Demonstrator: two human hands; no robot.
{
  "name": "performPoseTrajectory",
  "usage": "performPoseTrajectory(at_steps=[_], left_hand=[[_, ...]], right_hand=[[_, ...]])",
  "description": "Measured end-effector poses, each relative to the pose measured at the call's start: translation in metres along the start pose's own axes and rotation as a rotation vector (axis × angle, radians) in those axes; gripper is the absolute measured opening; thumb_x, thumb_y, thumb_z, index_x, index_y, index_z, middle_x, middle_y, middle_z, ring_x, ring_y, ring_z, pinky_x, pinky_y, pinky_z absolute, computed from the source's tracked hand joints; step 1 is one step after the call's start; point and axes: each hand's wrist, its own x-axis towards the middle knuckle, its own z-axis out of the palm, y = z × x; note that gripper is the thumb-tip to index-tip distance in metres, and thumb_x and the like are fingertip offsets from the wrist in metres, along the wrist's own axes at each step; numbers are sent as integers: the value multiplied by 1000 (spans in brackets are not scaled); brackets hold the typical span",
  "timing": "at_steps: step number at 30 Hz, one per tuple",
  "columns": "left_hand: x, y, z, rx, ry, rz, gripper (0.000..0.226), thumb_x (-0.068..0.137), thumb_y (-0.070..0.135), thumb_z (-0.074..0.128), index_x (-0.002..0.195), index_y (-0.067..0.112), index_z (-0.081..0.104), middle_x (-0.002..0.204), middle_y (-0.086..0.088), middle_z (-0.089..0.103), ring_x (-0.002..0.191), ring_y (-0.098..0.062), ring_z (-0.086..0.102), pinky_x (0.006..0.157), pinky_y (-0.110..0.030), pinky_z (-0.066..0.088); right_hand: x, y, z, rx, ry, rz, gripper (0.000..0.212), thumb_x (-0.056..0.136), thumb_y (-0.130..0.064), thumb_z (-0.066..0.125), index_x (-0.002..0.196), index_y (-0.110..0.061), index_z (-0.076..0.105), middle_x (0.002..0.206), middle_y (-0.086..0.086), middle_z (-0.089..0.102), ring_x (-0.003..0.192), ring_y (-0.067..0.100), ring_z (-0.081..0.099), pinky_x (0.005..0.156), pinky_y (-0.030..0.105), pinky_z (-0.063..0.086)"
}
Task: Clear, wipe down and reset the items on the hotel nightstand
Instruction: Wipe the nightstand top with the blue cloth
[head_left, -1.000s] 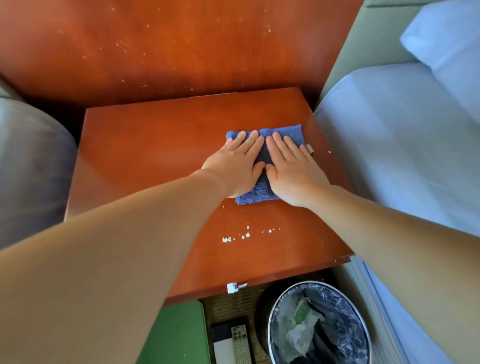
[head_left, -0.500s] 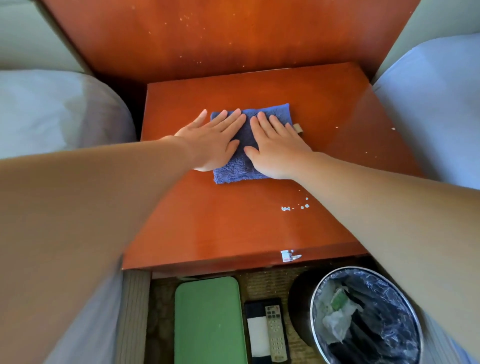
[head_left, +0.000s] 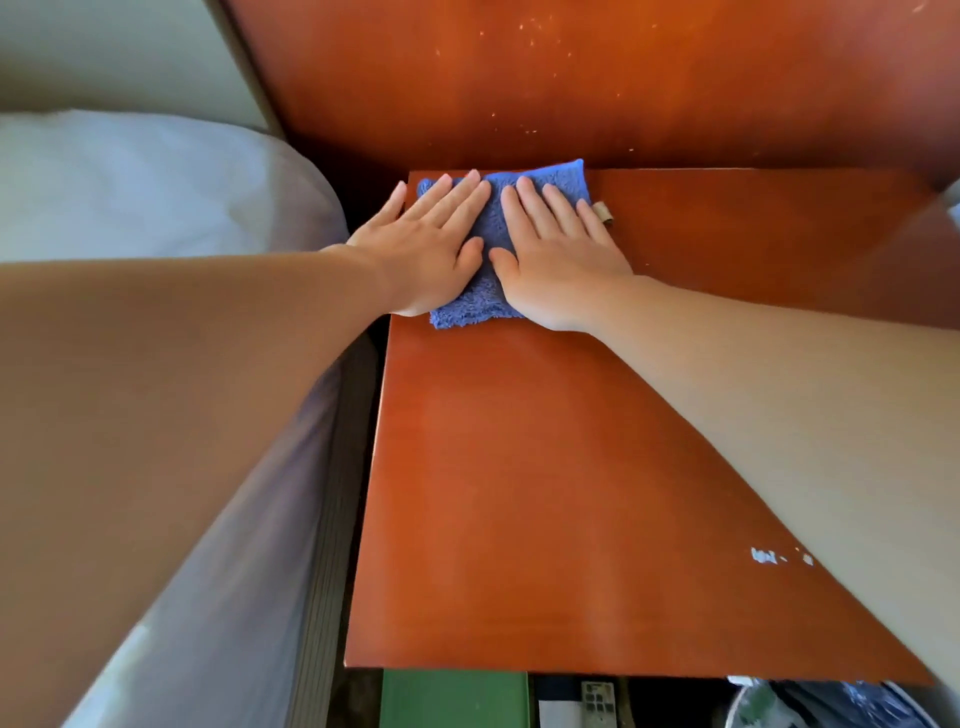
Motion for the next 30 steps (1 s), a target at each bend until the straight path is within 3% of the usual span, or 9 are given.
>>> performPoseTrajectory(at_steps=[15,30], left_hand=[[12,-11,-2,-87,-3,-101,56,105,36,9,155,19,-12,163,3,-15,150,-17,-13,121,-47,-6],[-133,34,29,-193,24,-94,58,104,38,13,154,22,-12,162,4,-17,149,-15,-17,121,-45,-7]], right_hand=[[33,-15,-4,0,-13,27,59,103,-41,12,154,-24,-10,162,-6,-15,149,14,-13,121,38,-8],[-118,-57,20,8,4,-51,62,102,-42,15,154,-20,-10,162,-2,-15,149,15,-13,121,38,-8]])
